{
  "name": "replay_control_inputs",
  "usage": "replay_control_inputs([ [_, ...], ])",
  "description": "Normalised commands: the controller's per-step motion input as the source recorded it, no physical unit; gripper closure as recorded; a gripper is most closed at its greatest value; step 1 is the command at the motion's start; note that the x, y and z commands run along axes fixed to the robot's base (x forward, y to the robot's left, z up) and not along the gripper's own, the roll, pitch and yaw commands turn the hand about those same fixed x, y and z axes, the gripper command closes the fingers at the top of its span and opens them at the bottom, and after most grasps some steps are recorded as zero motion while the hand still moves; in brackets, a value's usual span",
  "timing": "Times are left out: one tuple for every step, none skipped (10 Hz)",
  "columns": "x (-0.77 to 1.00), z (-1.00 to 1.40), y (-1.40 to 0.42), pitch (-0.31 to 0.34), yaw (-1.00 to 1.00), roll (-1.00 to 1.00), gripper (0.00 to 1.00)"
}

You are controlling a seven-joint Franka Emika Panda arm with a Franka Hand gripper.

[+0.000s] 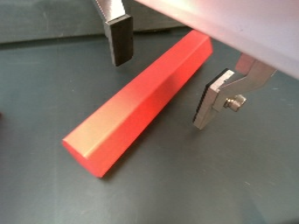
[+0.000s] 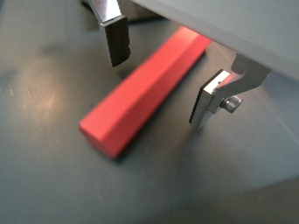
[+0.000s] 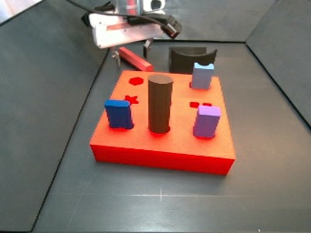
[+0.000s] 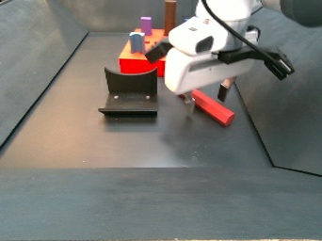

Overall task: Pick up the hexagon object. Move up. Place the hexagon object on the fixture. Regrasp the hexagon object. Move to above the board. Insert the hexagon object.
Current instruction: Pick up the hexagon object.

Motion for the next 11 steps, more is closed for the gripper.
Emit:
replay_control_inputs([
  [0.00, -0.26, 0.00, 0.016, 0.06, -0.01, 0.00],
  [0.00, 0.00, 0.00, -0.027, 0.00, 0.00, 0.00],
  [0.00, 0.00, 0.00, 0.000, 0.00, 0.00, 0.00],
  [0.00, 0.00, 0.00, 0.000, 0.00, 0.00, 1.00],
  [0.00, 0.00, 0.00, 0.000, 0.00, 0.00, 1.00],
  [0.00, 0.00, 0.00, 0.000, 0.00, 0.00, 1.00],
  [0.00, 0.00, 0.00, 0.000, 0.00, 0.00, 1.00],
  [0.00, 0.00, 0.00, 0.000, 0.00, 0.00, 1.00],
  [0.00, 0.00, 0.00, 0.000, 0.00, 0.00, 1.00],
  [0.00, 0.00, 0.00, 0.000, 0.00, 0.00, 1.00],
  [0.00, 0.00, 0.00, 0.000, 0.00, 0.00, 1.00],
])
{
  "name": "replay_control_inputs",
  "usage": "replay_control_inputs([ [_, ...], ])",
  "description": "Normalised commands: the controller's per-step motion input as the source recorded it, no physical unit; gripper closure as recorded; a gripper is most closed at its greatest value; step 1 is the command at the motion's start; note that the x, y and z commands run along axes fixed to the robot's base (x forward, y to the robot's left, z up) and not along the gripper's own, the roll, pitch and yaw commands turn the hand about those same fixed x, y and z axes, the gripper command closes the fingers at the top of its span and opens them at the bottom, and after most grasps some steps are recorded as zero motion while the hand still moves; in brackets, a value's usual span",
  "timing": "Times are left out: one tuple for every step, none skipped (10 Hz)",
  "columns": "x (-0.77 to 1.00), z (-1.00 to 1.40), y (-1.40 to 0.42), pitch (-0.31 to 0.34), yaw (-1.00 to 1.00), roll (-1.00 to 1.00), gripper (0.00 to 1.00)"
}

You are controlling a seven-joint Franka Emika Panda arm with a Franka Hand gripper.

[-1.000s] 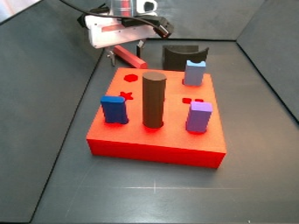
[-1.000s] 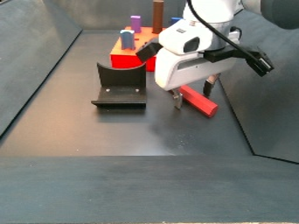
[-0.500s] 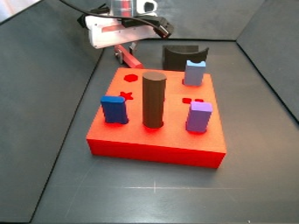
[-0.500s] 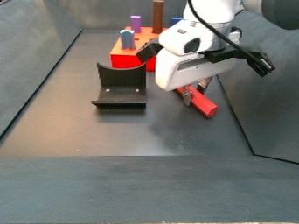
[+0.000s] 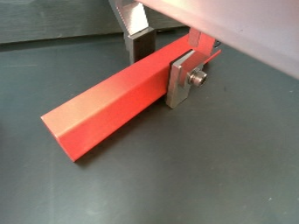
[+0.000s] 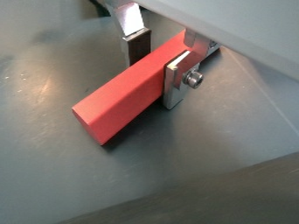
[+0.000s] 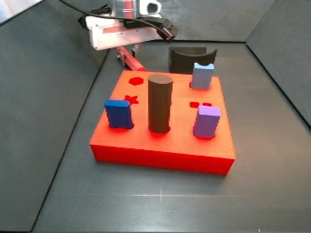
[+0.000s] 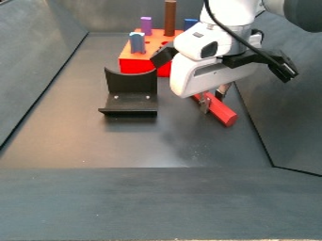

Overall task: Pick up the hexagon object. Move up. Place the hexagon object on the fixture. Regrasp the hexagon object. Move to above the board. Insert the hexagon object.
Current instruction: Pick up the hexagon object, then move up, then place the hexagon object on the fixture.

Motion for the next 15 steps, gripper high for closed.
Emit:
replay_control_inputs([
  [0.00, 0.00, 0.00, 0.000, 0.00, 0.00, 1.00],
  [0.00, 0.00, 0.00, 0.000, 0.00, 0.00, 1.00],
  [0.00, 0.00, 0.00, 0.000, 0.00, 0.00, 1.00],
  [0.00, 0.83, 0.00, 0.000, 0.00, 0.00, 1.00],
  [0.00, 0.77, -0.09, 0.033, -0.02, -0.01, 1.00],
  [0.00, 0.70, -0.08, 0.055, -0.02, -0.01, 1.00],
  [0.00, 0.53, -0.03, 0.090, -0.02, 0.02, 1.00],
  [0.00, 0.40, -0.01, 0.096, -0.02, 0.04, 1.00],
  [-0.01, 0.26, 0.00, 0.085, -0.02, 0.06, 1.00],
  [0.00, 1.00, 0.00, 0.000, 0.00, 0.00, 1.00],
  [0.00, 1.00, 0.00, 0.001, 0.00, 0.01, 1.00],
  [-0.01, 1.00, 0.00, 0.013, -0.01, 0.02, 1.00],
  [-0.02, 1.00, 0.00, 0.023, -0.02, 0.05, 1.00],
  [-0.02, 1.00, 0.00, 0.029, -0.02, 0.06, 1.00],
  [-0.03, 1.00, 0.01, 0.040, -0.02, 0.08, 1.00],
])
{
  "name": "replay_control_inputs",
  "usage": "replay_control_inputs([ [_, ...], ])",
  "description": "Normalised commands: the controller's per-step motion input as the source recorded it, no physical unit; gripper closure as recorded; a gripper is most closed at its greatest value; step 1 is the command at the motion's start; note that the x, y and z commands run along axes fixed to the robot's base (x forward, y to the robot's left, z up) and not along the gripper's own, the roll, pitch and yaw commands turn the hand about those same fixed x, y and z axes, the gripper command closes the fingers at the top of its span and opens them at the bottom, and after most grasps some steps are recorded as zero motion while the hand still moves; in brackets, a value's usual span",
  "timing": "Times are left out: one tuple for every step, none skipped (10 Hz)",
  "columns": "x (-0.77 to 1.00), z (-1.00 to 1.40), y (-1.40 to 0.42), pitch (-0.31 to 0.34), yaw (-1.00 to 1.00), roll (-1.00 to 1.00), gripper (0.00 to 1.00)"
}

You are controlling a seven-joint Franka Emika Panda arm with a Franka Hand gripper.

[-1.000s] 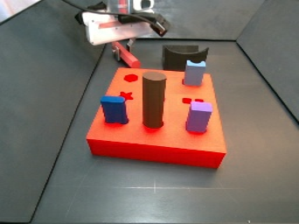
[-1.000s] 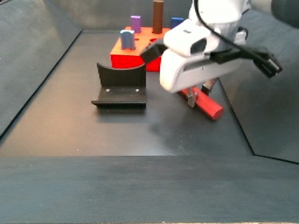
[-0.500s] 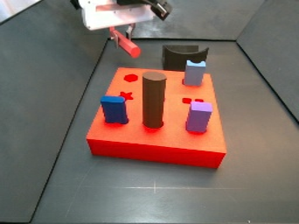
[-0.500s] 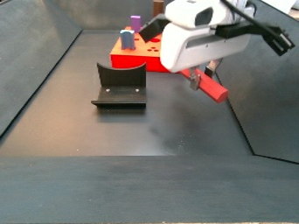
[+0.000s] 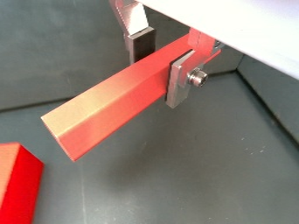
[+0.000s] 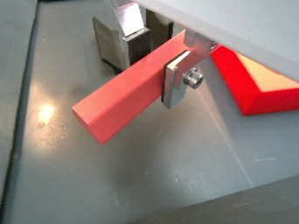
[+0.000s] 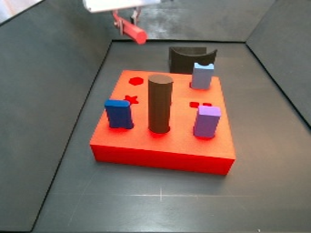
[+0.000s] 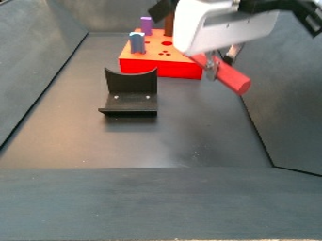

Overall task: Pick up the hexagon object. Move up. Place the hexagon object on the fixture. Regrasp the hexagon object. Move to above the board. Insert the hexagon object.
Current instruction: Place the hexagon object on the fixture.

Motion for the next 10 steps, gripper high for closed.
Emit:
replay_control_inputs([
  [-0.03, 1.00, 0.01, 0.043, -0.01, 0.09, 1.00],
  [-0.04, 1.00, 0.01, 0.051, 0.00, 0.10, 1.00],
  [-0.04, 1.00, 0.01, 0.054, 0.00, 0.11, 1.00],
  [-0.03, 0.81, 0.00, 0.060, 0.01, 0.12, 1.00],
  [-0.02, 0.67, 0.00, 0.065, 0.02, 0.11, 1.00],
  [-0.01, 0.48, 0.01, 0.075, 0.02, 0.11, 1.00],
  [-0.01, 0.38, 0.01, 0.082, 0.03, 0.11, 1.00],
  [0.00, 0.19, 0.01, 0.090, 0.03, 0.12, 1.00],
  [1.00, 0.00, -0.27, -0.085, -1.00, -0.10, 1.00],
  [1.00, -0.02, -0.26, -0.085, -1.00, -0.11, 1.00],
])
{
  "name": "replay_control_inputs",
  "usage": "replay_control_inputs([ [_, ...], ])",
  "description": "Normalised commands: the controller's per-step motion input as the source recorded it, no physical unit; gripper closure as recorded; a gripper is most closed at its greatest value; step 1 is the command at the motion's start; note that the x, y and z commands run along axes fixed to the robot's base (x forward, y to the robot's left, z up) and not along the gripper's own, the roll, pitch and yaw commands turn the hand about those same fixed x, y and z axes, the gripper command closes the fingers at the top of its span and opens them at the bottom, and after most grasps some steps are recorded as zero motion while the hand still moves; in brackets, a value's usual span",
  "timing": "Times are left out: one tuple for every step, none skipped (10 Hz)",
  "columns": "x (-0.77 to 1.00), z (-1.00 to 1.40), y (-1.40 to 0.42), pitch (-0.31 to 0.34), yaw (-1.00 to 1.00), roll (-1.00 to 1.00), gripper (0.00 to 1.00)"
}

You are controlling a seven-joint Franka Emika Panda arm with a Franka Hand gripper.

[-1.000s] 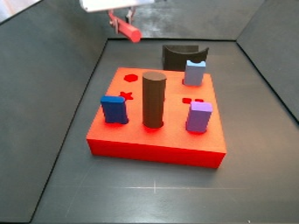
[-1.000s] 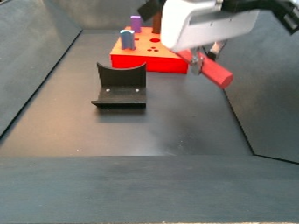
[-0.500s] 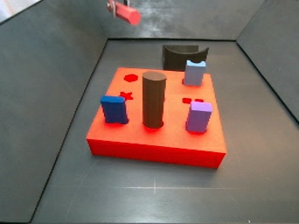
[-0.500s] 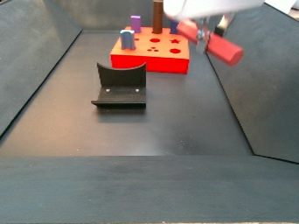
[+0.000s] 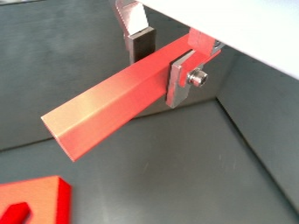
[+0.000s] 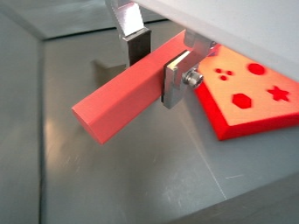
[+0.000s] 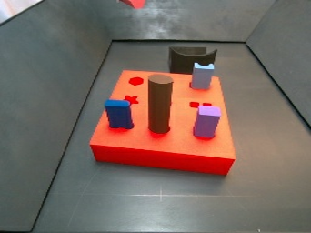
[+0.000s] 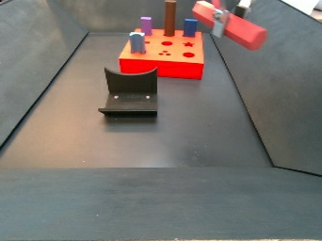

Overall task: Pick up the hexagon object. Move up. Place the hexagon object on the fixture. Regrasp the hexagon object. Move to above the board. Insert the hexagon object.
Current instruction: Place the hexagon object on the fixture.

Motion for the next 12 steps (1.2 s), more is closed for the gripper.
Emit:
replay_control_inputs([
  [1.00, -0.02, -0.22, -0.089, -1.00, -0.13, 1.00],
  [1.00, -0.02, -0.20, -0.092, -1.00, -0.16, 1.00],
  [1.00, -0.02, -0.19, -0.092, -1.00, -0.18, 1.00],
  [1.00, -0.03, -0.17, -0.099, -1.00, -0.23, 1.00],
  [1.00, -0.03, -0.15, -0.097, -0.91, -0.24, 1.00],
  [1.00, -0.03, -0.13, -0.077, -0.58, -0.19, 1.00],
  [1.00, -0.04, -0.12, -0.066, -0.44, -0.16, 1.00],
  [1.00, -0.04, -0.11, -0.048, -0.25, -0.12, 1.00],
  [1.00, -0.04, -0.09, -0.033, -0.15, -0.13, 1.00],
  [1.00, -0.04, -0.08, -0.021, -0.11, -0.13, 1.00],
  [1.00, -0.04, -0.07, -0.011, -0.08, -0.14, 1.00],
  [1.00, -0.04, -0.06, 0.000, -0.06, -0.15, 1.00],
])
